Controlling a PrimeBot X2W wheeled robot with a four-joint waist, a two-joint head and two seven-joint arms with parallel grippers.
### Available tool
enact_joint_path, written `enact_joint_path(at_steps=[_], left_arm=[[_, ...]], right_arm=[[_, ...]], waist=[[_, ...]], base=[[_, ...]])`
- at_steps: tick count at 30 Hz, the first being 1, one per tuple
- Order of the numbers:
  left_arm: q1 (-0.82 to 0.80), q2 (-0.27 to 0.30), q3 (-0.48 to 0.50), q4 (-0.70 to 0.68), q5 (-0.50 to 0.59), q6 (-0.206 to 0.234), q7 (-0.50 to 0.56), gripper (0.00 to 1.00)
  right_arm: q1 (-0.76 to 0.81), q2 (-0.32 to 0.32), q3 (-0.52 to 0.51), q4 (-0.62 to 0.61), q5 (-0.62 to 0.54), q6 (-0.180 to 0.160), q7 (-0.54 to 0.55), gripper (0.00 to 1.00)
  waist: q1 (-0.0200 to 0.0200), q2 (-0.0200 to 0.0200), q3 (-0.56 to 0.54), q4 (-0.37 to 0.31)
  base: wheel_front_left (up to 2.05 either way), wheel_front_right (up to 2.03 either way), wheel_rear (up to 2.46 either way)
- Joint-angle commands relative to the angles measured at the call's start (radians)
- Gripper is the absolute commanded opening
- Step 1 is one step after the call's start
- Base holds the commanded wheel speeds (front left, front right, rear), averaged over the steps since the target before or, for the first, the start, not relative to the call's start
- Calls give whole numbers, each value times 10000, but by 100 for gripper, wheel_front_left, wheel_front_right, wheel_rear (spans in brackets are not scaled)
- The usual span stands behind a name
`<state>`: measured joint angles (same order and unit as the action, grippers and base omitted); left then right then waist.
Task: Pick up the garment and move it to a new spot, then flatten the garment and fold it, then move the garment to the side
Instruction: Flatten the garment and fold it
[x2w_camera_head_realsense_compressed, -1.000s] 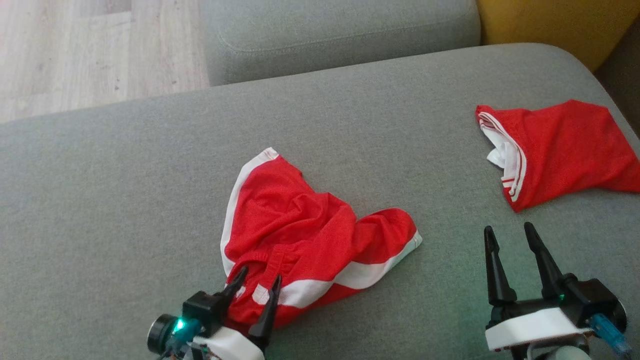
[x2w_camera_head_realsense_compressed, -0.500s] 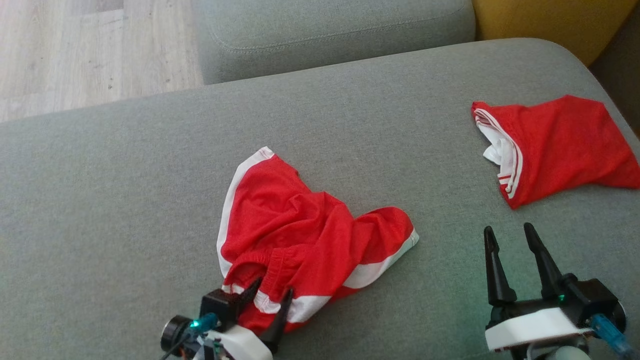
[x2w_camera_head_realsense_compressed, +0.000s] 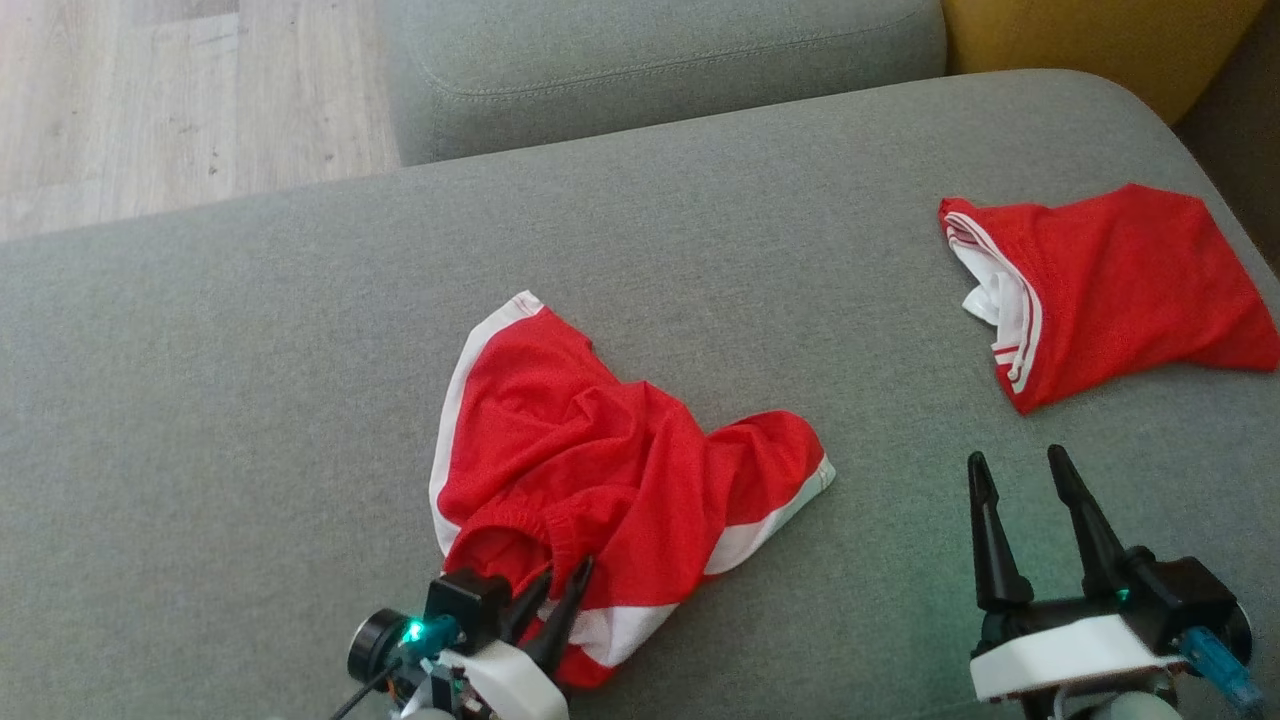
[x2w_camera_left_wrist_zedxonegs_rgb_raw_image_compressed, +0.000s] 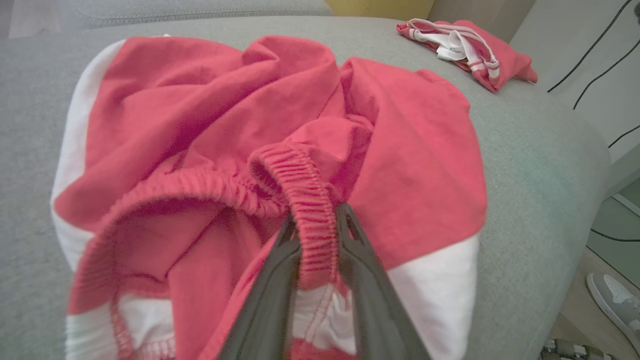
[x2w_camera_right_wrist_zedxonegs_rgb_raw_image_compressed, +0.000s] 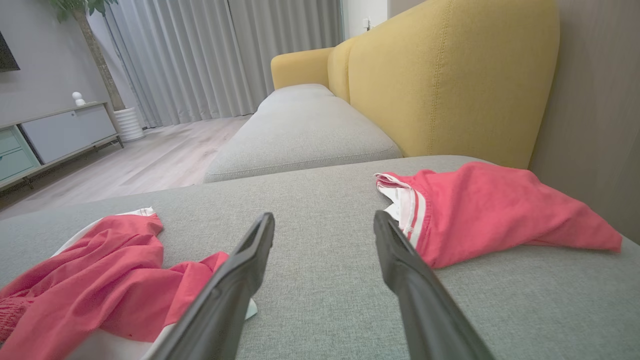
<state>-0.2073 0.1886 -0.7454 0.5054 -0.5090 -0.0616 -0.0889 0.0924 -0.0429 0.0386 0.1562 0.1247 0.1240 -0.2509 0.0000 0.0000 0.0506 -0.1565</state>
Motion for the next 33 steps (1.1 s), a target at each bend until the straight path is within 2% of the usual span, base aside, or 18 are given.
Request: enact_joint_path(at_steps=[1, 2, 6, 9, 14, 16, 18, 26, 33], left_arm=[[-437, 40, 260, -332, 58, 25, -119, 20], [-420, 43, 259, -397, 42, 22, -149, 0], [-351, 105, 447, -1069, -305, -38, -98, 0], [-532, 320, 822, -2037, -817, -101, 341, 0], [-1692, 1022, 1825, -3609, -1647, -112, 1486, 0], [-2354, 1209, 2322, -3982, -2098, -120, 1924, 0], [-3184, 1614, 2624, -4160, -2091, -149, 2341, 0], [-5914, 2464, 3437, -3274, -2418, -381, 3311, 0], [-7472, 2690, 3455, -2443, -2403, -612, 2801, 0]], right_arm=[[-391, -74, 231, -285, 76, 67, -109, 100], [-386, -74, 233, -288, 80, 67, -109, 100], [-401, -74, 216, -294, 86, 67, -109, 100], [-444, -74, 173, -301, 82, 67, -109, 100], [-636, -74, 267, -249, 133, 67, -109, 100], [-744, -74, 358, -225, 189, 67, -109, 100], [-843, -74, 431, -218, 259, 67, -109, 100], [-1036, -74, 584, -92, 507, 67, -109, 100], [-961, -74, 685, -28, 608, 67, -109, 100]], waist=[[0, 0, -9, -6], [0, 0, -11, -10], [0, 0, 28, -27], [0, 0, 115, -17], [0, 0, 212, -163], [0, 0, 236, -341], [0, 0, 262, -576], [0, 0, 323, -1659], [0, 0, 322, -2155]], base=[[0, 0, 0], [0, 0, 0], [0, 0, 0], [0, 0, 0], [0, 0, 0], [0, 0, 0], [0, 0, 0], [0, 0, 0], [0, 0, 0]])
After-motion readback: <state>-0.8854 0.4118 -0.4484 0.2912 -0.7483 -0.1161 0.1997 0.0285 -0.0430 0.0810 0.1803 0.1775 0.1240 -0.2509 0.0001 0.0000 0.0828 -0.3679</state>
